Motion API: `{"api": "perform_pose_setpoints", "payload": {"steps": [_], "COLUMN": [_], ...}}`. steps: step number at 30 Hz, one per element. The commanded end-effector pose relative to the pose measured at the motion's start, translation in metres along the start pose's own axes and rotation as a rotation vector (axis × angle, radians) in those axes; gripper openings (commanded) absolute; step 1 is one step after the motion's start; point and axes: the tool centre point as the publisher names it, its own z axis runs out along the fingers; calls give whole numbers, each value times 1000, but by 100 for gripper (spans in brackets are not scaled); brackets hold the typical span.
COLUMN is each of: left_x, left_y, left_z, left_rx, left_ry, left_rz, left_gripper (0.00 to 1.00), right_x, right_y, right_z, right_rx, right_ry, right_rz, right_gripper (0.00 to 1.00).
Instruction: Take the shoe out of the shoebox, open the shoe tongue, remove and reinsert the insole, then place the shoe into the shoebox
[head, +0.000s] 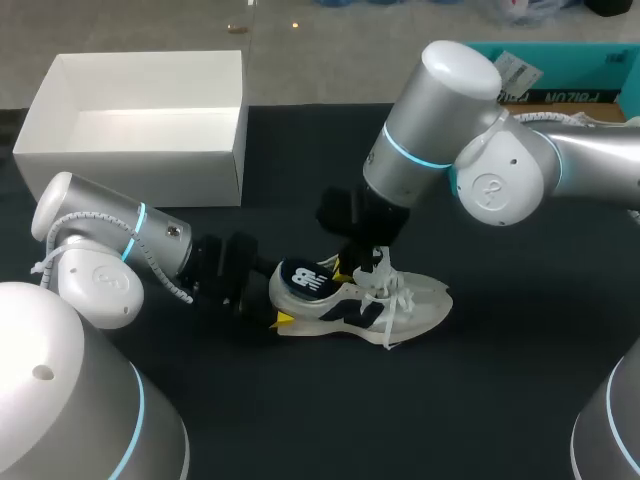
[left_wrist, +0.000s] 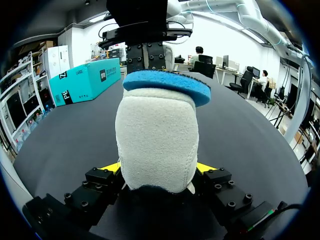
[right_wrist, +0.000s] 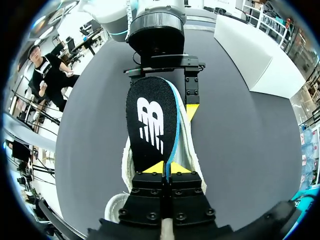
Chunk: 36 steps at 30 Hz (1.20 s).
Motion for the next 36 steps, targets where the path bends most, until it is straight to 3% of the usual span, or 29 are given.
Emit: {"api": "perform_pose_setpoints", "payload": {"steps": [1,14,25,36], "left_x": [0,0,0,0], "left_y": [-1,-1,-1,-1], "left_z": [0,0,0,0], "left_rx": [-2,-2,-2,-2], "left_ry": [-2,-2,-2,-2], "left_rz": [0,0,0,0], "left_gripper": [0,0,0,0], "right_x": [3,-1,0,-1], "right_y": [0,16,13,24], "right_z": [-6,-20,-19,-31], "right_rx": [-8,-61,-73,-102], "right_ry": [-9,-32,-22,-36], "right_rz": [-7,-32,-22,-40], "right_gripper": [0,0,0,0]}}
